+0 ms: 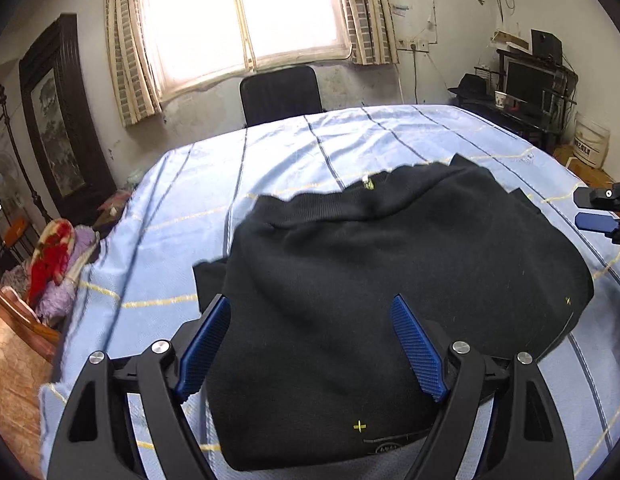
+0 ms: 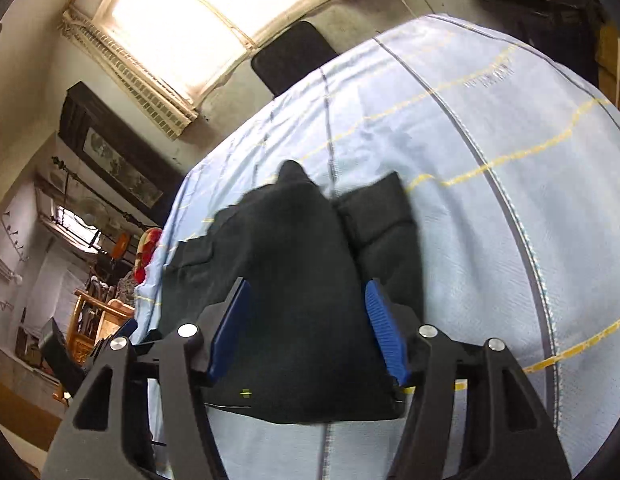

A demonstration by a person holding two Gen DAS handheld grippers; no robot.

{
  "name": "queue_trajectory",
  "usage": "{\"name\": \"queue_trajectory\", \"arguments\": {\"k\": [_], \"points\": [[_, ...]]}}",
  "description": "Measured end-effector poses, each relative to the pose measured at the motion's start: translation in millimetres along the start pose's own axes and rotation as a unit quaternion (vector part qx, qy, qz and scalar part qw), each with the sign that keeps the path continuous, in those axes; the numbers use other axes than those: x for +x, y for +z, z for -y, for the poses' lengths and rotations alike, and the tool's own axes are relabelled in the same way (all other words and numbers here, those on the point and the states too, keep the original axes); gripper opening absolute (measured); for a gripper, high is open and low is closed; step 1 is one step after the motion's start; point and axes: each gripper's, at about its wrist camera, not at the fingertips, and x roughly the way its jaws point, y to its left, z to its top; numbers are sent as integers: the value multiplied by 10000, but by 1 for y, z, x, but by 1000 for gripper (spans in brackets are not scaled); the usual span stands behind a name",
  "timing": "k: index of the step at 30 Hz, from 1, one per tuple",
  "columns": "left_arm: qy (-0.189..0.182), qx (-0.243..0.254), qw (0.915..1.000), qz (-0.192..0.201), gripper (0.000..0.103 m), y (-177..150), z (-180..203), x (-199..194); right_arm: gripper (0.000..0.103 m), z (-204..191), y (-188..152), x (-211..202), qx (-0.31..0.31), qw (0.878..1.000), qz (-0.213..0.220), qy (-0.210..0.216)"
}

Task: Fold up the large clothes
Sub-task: 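Release the folded hoodie from both grippers and smooth the bundle, then press the folded black hoodie flat with both open grippers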

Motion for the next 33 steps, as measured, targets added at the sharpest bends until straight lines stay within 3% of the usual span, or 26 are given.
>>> {"name": "queue_trajectory", "arguments": {"k": [6,11,21,24,25,27,33], "points": [[144,211,9994,251,84,22,8,-8,62,-45,11,4,-529,9986,12,25],[171,96,9993,319,84,32,9,-3,65,-82,14,30,-933,9955,-141,-22],[197,-243,9994,-152,84,26,-8,47,65,-89,14,99,-975,9934,-476,-371],[209,-336,9975,-580,84,18,-15,71,65,-80,9,112,-903,9932,-631,-385],[62,-459,9963,-721,84,16,-19,78,65,-77,7,117,-907,9929,-682,-367],[-44,-594,9954,-756,86,15,-24,80,67,-75,4,123,-1018,9915,-717,-377],[136,-439,9966,-689,91,12,-20,82,81,-88,-10,132,-1597,9837,-655,-514]]}}
